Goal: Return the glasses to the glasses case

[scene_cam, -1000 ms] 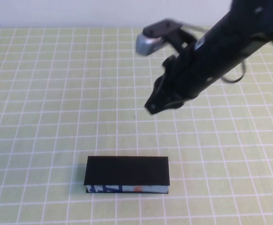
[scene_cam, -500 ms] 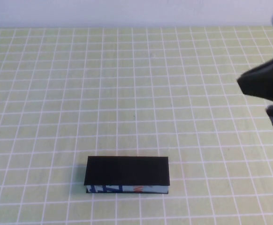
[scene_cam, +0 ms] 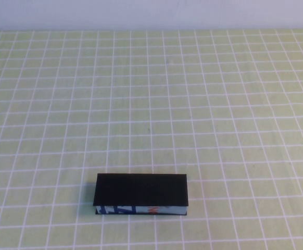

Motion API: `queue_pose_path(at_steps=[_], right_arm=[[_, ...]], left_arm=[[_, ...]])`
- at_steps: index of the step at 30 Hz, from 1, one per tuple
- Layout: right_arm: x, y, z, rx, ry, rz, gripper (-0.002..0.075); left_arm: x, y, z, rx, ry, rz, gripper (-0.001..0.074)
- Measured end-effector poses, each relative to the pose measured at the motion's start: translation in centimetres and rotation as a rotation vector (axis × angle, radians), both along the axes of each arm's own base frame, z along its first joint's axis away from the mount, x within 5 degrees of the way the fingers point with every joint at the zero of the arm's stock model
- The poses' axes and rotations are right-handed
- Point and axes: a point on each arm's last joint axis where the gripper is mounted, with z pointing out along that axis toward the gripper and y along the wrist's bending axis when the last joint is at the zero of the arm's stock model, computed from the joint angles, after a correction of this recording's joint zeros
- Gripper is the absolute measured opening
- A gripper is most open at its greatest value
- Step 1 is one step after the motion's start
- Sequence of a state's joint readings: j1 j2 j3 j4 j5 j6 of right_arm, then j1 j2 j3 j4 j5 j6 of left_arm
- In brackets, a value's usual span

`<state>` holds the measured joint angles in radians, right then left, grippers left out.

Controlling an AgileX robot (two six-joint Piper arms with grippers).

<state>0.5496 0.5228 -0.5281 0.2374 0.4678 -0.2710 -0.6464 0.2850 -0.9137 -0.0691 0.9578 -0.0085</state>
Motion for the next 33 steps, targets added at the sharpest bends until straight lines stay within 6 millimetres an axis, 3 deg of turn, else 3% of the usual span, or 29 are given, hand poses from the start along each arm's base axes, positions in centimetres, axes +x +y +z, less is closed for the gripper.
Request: queue_pose_path(at_steps=[3, 10, 15, 21, 33], right_arm=[[-0.4, -0.5, -1.0, 0.073, -0.070, -0.038, -0.0018], [-0.8, -1.1, -3.5, 0.047, -0.101, -0.059, -0.0018], [-1.0, -1.0, -4.6, 0.041, -0.036, -0.047, -0.0018], [-1.6, -0.5, -5.9, 0.179, 0.148, -0.037, -0.0018], [-1.8, -0.3, -6.2, 0.210, 0.203, -0.029, -0.0018]], left_arm=[[0.0, 0.0, 0.0, 0.000, 0.000, 0.000, -0.0003], [0.0, 0.0, 0.0, 0.000, 0.000, 0.000, -0.0003], [0.0, 0.0, 0.0, 0.001, 0.001, 0.000, -0.0003], [0.0, 0.0, 0.0, 0.001, 0.001, 0.000, -0.0003], [0.0, 0.0, 0.0, 0.001, 0.001, 0.000, -0.0003]])
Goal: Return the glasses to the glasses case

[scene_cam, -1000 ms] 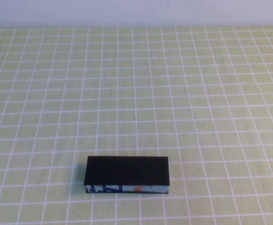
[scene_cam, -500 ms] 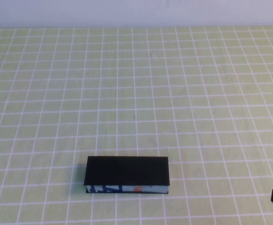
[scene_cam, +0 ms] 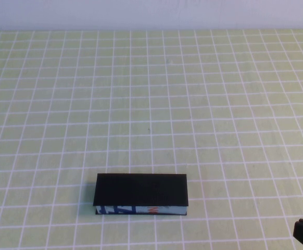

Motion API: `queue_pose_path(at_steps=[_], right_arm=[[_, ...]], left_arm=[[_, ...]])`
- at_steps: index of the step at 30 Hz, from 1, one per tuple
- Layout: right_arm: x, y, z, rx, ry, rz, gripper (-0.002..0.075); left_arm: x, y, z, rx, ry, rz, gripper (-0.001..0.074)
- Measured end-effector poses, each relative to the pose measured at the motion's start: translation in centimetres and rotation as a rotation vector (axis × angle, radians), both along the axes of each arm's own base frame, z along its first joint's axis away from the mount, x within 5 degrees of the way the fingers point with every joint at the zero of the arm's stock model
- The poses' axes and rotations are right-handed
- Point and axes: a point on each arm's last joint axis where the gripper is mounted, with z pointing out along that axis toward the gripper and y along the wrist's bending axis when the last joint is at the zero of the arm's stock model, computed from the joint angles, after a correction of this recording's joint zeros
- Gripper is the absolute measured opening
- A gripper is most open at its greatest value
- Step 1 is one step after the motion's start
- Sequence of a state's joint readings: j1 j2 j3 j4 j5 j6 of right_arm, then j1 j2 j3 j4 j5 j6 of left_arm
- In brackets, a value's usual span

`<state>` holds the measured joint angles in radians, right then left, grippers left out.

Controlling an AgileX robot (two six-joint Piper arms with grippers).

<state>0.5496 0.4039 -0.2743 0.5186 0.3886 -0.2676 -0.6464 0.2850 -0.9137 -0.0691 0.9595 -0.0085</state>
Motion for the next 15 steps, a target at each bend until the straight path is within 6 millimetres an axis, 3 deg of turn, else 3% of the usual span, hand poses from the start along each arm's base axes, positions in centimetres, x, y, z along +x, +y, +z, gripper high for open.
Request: queue_pose_path(at_steps=[7, 15], right_arm=[[0.0, 0.0, 0.0, 0.002, 0.002, 0.000, -0.0018], [0.0, 0.0, -0.1, 0.002, 0.005, 0.001, -0.0018]], left_arm=[[0.1, 0.0, -0.1, 0.006, 0.002, 0.003, -0.0003], [3.1, -1.3, -3.5, -0.010, -0.036, 0.188, -0.0003]])
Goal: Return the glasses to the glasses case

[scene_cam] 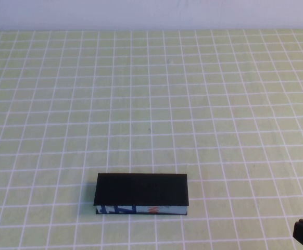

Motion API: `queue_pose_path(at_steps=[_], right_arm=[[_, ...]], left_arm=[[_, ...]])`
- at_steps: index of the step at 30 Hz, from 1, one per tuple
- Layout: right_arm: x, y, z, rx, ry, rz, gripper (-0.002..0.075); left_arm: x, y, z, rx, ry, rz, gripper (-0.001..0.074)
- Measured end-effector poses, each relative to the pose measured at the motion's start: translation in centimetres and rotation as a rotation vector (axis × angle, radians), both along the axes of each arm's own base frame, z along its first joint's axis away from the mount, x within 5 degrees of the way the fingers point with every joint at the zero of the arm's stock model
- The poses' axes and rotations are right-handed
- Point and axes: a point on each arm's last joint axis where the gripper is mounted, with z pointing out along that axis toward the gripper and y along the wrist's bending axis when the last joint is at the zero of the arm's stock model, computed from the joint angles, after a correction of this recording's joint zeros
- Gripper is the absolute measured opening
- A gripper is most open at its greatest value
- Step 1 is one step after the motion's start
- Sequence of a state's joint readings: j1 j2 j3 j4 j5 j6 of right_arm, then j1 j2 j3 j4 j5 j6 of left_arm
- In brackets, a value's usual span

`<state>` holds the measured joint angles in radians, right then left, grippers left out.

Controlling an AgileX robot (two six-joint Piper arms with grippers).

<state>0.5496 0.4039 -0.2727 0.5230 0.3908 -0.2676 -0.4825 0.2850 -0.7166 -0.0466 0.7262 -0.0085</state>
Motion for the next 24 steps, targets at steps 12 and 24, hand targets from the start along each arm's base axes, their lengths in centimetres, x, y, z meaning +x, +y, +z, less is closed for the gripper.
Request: queue_pose_path(at_steps=[12, 24], right_arm=[[0.0, 0.0, 0.0, 0.000, 0.000, 0.000, -0.0018], [-0.1, 0.0, -0.1, -0.004, 0.008, 0.006, -0.0018]], left_arm=[[3.7, 0.2, -8.8, -0.083, -0.071, 0.280, -0.0003], [2.3, 0.4, -17.5, -0.116, -0.011, 0.278, -0.0003]])
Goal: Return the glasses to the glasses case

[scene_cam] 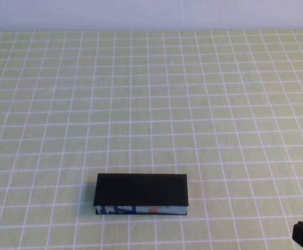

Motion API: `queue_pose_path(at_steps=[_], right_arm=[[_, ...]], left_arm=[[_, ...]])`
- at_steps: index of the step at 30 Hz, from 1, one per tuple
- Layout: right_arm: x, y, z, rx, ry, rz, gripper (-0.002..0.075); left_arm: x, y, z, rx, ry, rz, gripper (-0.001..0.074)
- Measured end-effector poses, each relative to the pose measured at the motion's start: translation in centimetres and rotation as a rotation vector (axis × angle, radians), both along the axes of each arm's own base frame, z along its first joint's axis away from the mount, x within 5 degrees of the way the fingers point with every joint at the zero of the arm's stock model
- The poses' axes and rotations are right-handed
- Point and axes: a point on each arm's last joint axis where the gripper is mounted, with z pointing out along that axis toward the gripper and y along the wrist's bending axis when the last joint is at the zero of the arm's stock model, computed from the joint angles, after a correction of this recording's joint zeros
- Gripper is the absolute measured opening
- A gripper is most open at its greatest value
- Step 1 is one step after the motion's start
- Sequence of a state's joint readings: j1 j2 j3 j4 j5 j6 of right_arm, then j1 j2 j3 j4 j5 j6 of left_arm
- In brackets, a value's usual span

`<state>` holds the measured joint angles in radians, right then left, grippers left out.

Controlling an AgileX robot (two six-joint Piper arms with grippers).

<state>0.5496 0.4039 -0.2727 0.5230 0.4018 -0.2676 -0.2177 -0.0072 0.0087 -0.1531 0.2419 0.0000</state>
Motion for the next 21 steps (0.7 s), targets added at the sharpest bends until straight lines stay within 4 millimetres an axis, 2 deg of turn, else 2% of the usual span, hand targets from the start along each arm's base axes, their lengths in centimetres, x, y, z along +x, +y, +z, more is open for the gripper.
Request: queue_pose_path(at_steps=[5, 21], right_arm=[[0.0, 0.0, 0.0, 0.000, 0.000, 0.000, -0.0018], [0.0, 0.0, 0.0, -0.001, 0.002, 0.001, -0.0018]], left_arm=[[-0.3, -0.2, -1.4, 0.007, 0.127, -0.021, -0.0003], [-0.3, -0.2, -1.5, 0.000, 0.132, -0.023, -0.0003]])
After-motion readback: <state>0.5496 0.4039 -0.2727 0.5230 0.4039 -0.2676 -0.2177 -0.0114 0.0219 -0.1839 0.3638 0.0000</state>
